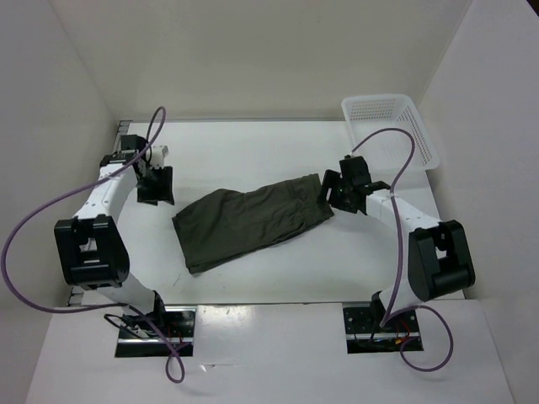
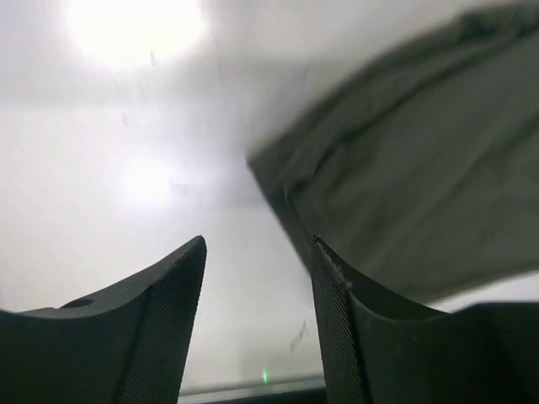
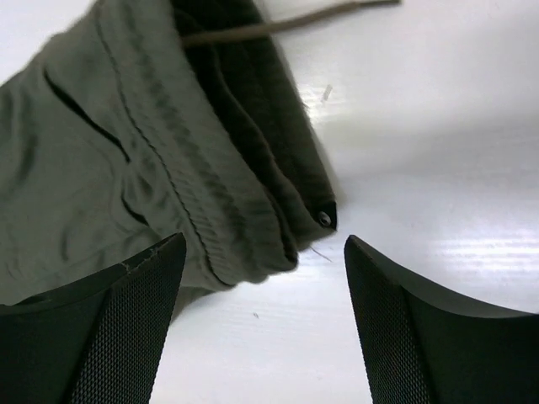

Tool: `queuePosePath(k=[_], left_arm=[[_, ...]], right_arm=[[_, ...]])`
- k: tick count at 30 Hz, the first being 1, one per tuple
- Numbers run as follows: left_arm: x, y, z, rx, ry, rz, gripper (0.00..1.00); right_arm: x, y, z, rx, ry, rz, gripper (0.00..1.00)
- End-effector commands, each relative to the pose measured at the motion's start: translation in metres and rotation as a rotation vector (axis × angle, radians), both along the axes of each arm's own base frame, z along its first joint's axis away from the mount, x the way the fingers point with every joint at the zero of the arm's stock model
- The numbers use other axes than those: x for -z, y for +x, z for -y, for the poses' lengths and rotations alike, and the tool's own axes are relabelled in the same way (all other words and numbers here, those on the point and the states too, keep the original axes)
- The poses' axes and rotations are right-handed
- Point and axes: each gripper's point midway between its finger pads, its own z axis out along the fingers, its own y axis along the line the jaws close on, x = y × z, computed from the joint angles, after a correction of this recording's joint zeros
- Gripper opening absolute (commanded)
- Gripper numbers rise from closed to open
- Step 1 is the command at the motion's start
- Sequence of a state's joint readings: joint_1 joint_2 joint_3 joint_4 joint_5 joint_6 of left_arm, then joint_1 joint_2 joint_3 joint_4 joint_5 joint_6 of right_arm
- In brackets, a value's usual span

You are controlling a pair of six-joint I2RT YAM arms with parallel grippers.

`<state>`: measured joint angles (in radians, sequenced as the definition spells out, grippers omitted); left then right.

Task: Fold and stack the shorts
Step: Fold the shorts

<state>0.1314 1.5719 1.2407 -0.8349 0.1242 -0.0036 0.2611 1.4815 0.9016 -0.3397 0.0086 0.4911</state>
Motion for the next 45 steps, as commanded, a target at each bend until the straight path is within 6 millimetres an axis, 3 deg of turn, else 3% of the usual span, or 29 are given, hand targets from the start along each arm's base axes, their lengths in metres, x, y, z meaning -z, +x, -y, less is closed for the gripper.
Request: queuePosePath(k=[1,3,7,13,17,18,20,21,22,23,25,26,29,31,33,36,37,40,43,44,45], left_arm=[[0.01,0.045,0.011,0.044,-0.043,0.094,0.62],[0.026,0.046,0.022,0.066,-0.113,0.05,0.64],[0.032,0.041,0.04,0.099,-0.216,0.026,0.67],[0.08,0.011,0.039,0.074,-0.211,-0.127,0.67],[0.099,0.014,0.024,0.052,-0.126,-0.12,0.62],[0.101,0.014,0.022,0.049,-0.113,-0.118,0.52],[0.105,0.02,0.016,0.042,-0.083,-0.1,0.4],[0.109,0.021,0.016,0.042,-0.083,-0.105,0.28],[0.107,0.027,0.013,0.039,-0.068,-0.087,0.22],[0.106,0.037,0.008,0.033,-0.046,-0.068,0.16],[0.104,0.047,0.0,0.016,-0.024,-0.055,0.08],[0.106,0.053,-0.007,0.007,0.007,-0.047,0.06],[0.1,0.081,-0.025,-0.026,0.048,0.0,0.04],[0.106,0.096,-0.029,-0.031,0.061,0.0,0.04],[0.1,0.124,-0.032,-0.029,0.057,0.037,0.06],[0.1,0.15,-0.019,0.005,0.049,0.064,0.07],[0.091,0.163,-0.016,0.014,0.052,0.093,0.08],[0.092,0.171,-0.001,0.046,0.04,0.095,0.12],[0.1,0.167,0.009,0.068,0.015,0.076,0.22],[0.108,0.158,0.01,0.068,0.012,0.049,0.3],[0.104,0.155,0.01,0.068,0.012,0.053,0.37]], right_arm=[[-0.003,0.016,-0.006,-0.048,0.016,0.073,0.81],[0.001,0.018,-0.008,-0.065,0.012,0.062,0.82],[0.014,0.017,-0.01,-0.094,0.005,0.035,0.85],[0.034,0.024,-0.012,-0.094,-0.006,-0.014,0.83],[0.054,0.021,-0.011,-0.085,-0.014,-0.073,0.75],[0.056,0.021,-0.009,-0.08,-0.024,-0.085,0.69],[0.061,0.018,-0.007,-0.065,-0.035,-0.104,0.6],[0.058,0.023,-0.005,-0.055,-0.046,-0.09,0.43],[0.059,0.021,-0.005,-0.048,-0.043,-0.1,0.34],[0.061,0.02,-0.005,-0.04,-0.042,-0.118,0.17],[0.063,0.019,-0.005,-0.031,-0.041,-0.139,0.03],[0.064,0.015,-0.003,-0.011,-0.043,-0.157,0.0],[0.063,0.009,0.008,0.059,-0.069,-0.158,0.0],[0.051,0.007,0.017,0.093,-0.076,-0.122,0.0],[0.045,0.001,0.015,0.104,-0.049,-0.112,0.0],[0.034,-0.004,0.007,0.092,0.009,-0.097,0.0],[0.03,-0.004,0.003,0.108,0.042,-0.085,0.0],[0.029,-0.009,-0.008,0.099,0.092,-0.088,0.0],[0.026,-0.011,-0.016,0.075,0.111,-0.086,0.32],[0.026,-0.011,-0.016,0.075,0.111,-0.086,0.56],[0.025,-0.012,-0.018,0.068,0.12,-0.09,0.61]])
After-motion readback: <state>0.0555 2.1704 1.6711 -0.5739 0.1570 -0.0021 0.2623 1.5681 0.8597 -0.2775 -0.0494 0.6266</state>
